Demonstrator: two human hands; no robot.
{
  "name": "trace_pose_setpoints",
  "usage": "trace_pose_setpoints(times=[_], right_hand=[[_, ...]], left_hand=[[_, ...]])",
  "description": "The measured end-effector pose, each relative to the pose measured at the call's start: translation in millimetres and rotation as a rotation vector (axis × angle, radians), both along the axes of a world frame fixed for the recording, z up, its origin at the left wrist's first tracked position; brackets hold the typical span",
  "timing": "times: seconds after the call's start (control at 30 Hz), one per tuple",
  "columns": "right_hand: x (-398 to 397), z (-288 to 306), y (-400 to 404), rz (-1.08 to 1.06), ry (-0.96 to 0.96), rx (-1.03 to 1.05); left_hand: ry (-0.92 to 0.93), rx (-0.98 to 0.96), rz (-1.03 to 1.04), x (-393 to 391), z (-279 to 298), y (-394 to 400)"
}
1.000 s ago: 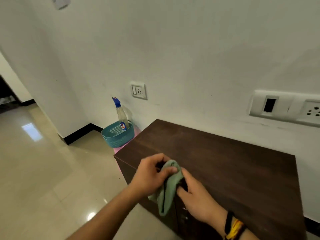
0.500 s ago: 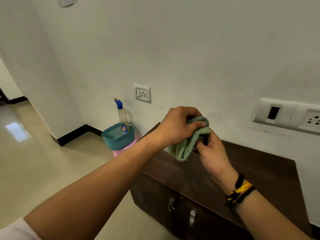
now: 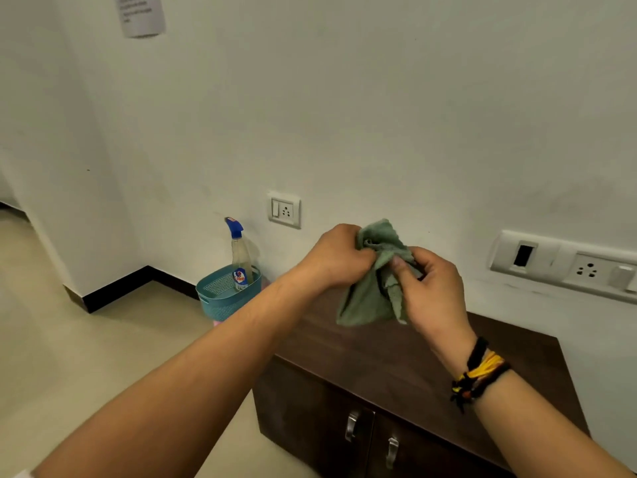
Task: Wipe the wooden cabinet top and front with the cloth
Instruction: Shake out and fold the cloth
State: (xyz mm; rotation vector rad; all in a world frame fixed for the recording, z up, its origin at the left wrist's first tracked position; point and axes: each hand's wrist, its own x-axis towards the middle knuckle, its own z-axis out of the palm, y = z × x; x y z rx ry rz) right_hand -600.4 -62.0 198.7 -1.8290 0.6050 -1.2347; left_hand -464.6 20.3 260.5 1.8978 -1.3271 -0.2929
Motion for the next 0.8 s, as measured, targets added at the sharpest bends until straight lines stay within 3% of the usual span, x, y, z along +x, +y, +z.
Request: trace_pose_setpoints(times=[0.1, 0.17, 0.33, 0.43, 0.5, 0.7, 0.8], right_hand=[[2.9, 8.5, 5.6, 0.069, -0.088, 0.029], [2.4, 12.5, 6.9, 0.129, -0.121, 0.064], [-3.0, 21.9, 4.2, 0.211, -0.156, 0.054], [-9.8, 26.1, -1.2, 0.255, -0.21, 0.08], [-15.0, 29.1, -2.4, 0.236, -0.24, 0.118], [-22.4, 25.2, -1.2, 0.226, -0.219, 0.117], [-25.0, 22.7, 0.2, 0.303, -0.093, 0.008]], left_hand=[[0.379, -0.025, 0.009, 15.3, -0.2, 14.0], [0.521, -0.015, -0.046, 23.8, 0.5, 23.0], [0.436, -0.06, -0.108, 30.3, 19.1, 33.4], [0.116, -0.144, -0.115, 28.3, 29.5, 31.3], [0.016, -0.228, -0.128, 26.3, 36.0, 31.0], [0.279, -0.438, -0.211, 26.2, 46.0, 29.2], [0.261, -0.528, -0.207, 13.8, 46.1, 26.0]])
